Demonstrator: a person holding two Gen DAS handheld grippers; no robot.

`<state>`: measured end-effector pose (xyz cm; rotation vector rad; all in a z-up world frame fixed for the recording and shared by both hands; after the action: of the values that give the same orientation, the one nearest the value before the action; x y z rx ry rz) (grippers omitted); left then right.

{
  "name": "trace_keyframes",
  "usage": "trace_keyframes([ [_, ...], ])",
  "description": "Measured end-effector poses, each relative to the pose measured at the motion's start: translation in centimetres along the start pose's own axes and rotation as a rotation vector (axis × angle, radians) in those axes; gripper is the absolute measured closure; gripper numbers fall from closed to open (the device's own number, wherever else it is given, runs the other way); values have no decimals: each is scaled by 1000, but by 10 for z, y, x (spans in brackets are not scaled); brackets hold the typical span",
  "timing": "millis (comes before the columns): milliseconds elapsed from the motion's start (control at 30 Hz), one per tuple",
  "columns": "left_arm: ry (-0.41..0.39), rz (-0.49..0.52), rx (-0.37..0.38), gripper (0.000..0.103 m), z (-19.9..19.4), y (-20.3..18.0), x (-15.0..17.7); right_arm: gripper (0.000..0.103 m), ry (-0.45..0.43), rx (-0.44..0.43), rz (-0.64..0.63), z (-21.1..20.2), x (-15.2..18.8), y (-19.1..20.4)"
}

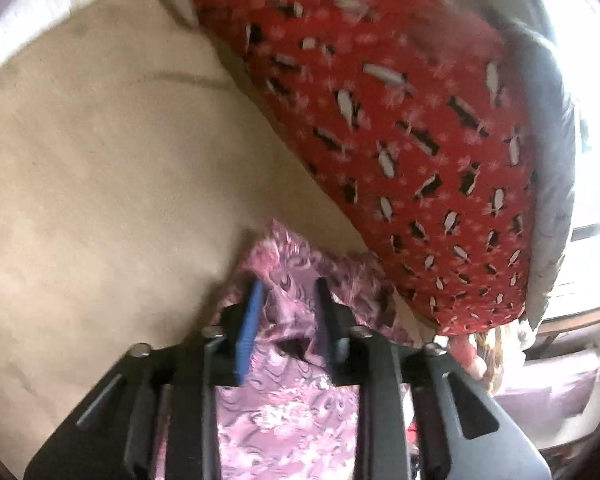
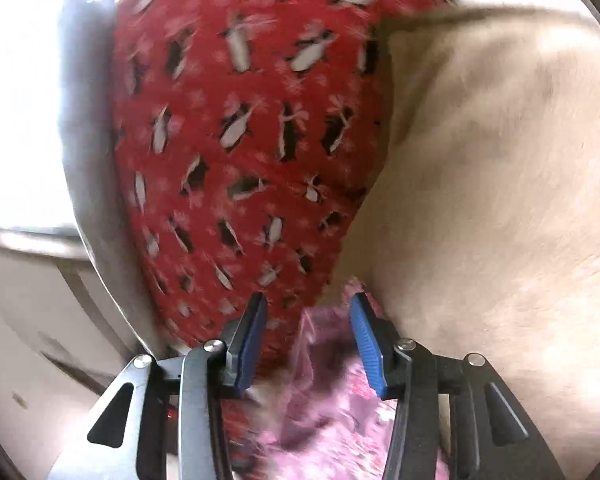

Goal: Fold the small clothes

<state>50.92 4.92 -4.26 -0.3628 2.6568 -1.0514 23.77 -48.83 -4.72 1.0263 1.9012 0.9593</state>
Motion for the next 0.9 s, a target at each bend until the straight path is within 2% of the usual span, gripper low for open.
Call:
trace_keyframes([
  [33, -18, -2, 1, 62, -6, 2, -2, 57, 14, 63, -75, 0, 4, 4],
  [100, -14, 46, -55, 56, -7, 7, 2, 57, 38, 168, -226, 2, 14, 10],
  [200, 35, 166, -158, 56, 7, 9, 14, 55, 74, 272, -376, 16, 23, 18],
  [267, 67, 227, -204, 56, 19, 10, 24, 54, 92, 313, -423, 26, 26, 18],
  [367, 99, 249, -212, 56, 34, 10, 28, 53, 105, 336, -423, 46, 25, 15],
  [533, 127, 254, -238, 56, 62, 4, 25, 53, 128, 319, -379, 72, 26, 9],
  [633, 80, 252, -285, 56, 71, -3, 16, 53, 115, 318, -409, 84, 28, 17],
  [667, 59, 245, -296, 57, 73, -6, 11, 57, 109, 328, -424, 86, 27, 21],
  [700, 48, 243, -297, 70, 75, -9, 9, 71, 104, 335, -453, 89, 28, 25],
  [733, 38, 247, -308, 90, 76, -12, 6, 85, 108, 340, -469, 90, 28, 28],
  [767, 28, 264, -340, 93, 78, -15, 3, 97, 116, 338, -482, 90, 28, 31],
  [833, -4, 283, -371, 95, 79, -19, -2, 98, 60, 293, -507, 79, 21, 43],
  [900, -30, 283, -394, 95, 81, -18, -8, 100, -23, 234, -467, 63, 6, 48],
])
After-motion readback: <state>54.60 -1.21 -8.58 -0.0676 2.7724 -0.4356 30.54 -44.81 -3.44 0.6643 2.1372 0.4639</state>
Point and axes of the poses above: each gripper's, at about its wrist camera, not at the fingertips, and z roughly the way its jaws point, y to its left, x to its underside, the point moved 8 cm from there along z, roughly the way its jaws point
